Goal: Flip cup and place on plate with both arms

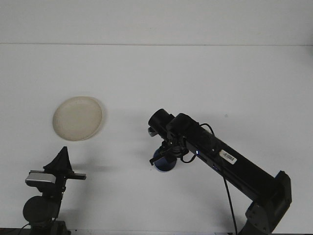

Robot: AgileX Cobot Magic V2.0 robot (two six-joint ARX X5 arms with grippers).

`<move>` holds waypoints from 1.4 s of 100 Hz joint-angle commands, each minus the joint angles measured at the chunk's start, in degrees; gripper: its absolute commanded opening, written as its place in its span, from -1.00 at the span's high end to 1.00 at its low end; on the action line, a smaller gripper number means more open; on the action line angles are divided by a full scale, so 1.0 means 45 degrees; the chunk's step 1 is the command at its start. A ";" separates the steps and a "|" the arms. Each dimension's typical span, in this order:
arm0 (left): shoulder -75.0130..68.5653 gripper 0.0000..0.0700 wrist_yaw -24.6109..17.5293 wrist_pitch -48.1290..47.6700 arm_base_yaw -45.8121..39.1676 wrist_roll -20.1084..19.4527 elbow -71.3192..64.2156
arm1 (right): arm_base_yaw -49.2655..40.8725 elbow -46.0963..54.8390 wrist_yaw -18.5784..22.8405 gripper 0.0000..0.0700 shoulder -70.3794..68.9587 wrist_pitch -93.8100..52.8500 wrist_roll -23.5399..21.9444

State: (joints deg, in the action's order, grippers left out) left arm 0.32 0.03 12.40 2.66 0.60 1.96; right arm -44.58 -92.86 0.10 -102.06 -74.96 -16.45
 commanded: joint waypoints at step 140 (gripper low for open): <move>-0.0029 0.97 -0.0010 0.0121 -0.0015 0.0019 -0.0257 | 0.3628 -0.2283 0.0991 -0.26 0.1846 -0.0641 0.3007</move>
State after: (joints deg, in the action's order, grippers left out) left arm 0.32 0.03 12.40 2.66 0.60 1.96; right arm -31.51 -101.95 4.71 -93.62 -76.51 -5.89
